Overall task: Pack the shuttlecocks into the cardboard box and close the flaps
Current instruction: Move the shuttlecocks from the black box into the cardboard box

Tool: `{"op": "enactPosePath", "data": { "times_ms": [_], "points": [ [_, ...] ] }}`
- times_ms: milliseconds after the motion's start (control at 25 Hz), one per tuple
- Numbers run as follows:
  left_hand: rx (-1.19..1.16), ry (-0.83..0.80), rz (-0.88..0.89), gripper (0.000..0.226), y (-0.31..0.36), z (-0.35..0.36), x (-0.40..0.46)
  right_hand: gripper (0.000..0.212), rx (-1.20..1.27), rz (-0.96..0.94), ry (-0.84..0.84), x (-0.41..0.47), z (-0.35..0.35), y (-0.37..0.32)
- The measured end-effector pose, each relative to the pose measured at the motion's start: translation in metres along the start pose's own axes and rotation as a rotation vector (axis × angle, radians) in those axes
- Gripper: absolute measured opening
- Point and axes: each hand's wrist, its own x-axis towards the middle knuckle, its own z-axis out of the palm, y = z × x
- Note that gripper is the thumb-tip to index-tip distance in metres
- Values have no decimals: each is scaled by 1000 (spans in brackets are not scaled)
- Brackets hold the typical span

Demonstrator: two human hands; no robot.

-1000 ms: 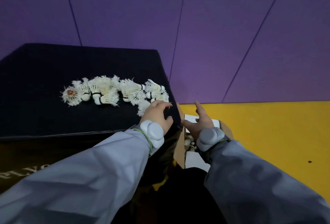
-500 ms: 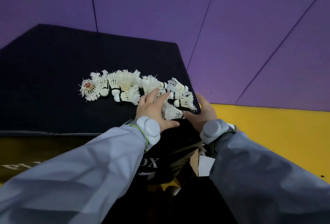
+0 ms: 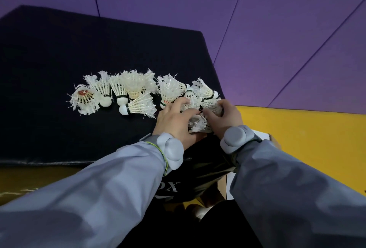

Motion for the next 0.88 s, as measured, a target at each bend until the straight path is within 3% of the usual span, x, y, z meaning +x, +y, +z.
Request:
{"op": "enactPosePath", "data": {
  "times_ms": [320,560,880],
  "points": [
    [-65,7,20,41,10,-9,-5,2,168,11,23,-3,-13,0],
    [-12,81,43,50,34,-35,-14,26,188,43,107,-14,-44,3],
    [31,94,98,52,91,-35,-28,27,284,35,169,-41,-93,38]
  ]
}}
